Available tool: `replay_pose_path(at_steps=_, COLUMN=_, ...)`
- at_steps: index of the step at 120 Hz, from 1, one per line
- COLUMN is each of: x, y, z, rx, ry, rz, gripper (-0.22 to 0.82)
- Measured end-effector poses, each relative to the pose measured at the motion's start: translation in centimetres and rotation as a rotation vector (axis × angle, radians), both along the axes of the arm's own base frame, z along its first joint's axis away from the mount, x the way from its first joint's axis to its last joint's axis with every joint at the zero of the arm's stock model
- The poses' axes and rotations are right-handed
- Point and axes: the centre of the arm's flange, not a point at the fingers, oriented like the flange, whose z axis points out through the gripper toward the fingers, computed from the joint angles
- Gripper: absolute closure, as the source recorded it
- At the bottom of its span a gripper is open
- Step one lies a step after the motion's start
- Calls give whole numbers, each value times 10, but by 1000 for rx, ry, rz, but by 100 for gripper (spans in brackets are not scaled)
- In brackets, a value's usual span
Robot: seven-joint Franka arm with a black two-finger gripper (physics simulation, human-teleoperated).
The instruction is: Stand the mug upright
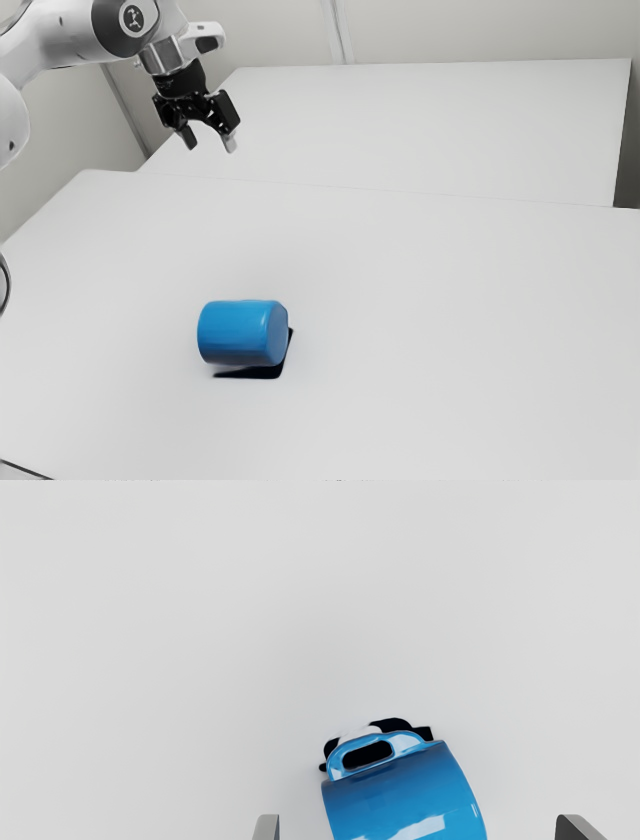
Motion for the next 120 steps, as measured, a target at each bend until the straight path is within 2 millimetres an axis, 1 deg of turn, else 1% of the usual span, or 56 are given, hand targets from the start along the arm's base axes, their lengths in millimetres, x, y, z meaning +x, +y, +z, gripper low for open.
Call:
replay_pose_path(at_steps=32, x=0, y=0, z=1, rx=-1, ry=-12, rz=-13, gripper=0)
replay_pose_path(at_steps=41, x=-10, y=-1, z=0, rx=-19, ry=0, rz=-11, gripper=0)
replay_pose_path(at_steps=47, x=-22, y=6, z=-5, rx=-67, ry=21, rz=13, gripper=0)
replay_pose_path(at_steps=60, x=-49, y=36, z=-23, rx=-192, ry=69, rz=92, gripper=0)
replay_pose_path(at_steps=81, x=-87, y=72, z=-62, rx=-380, ry=132, rz=177, gripper=0)
replay_pose_path(at_steps=89, x=-98, y=87, z=-79, rx=-434, ry=151, rz=199, gripper=0)
replay_pose_path(at_steps=103, x=-112, y=108, z=-113, rx=-518, ry=179, rz=226, gripper=0)
replay_pose_path(at_steps=111, x=-113, y=121, z=-135, rx=-553, ry=191, rz=240, gripper=0)
replay_pose_path(at_steps=120, x=-112, y=136, z=-166, rx=-600, ry=205, rz=265, gripper=0)
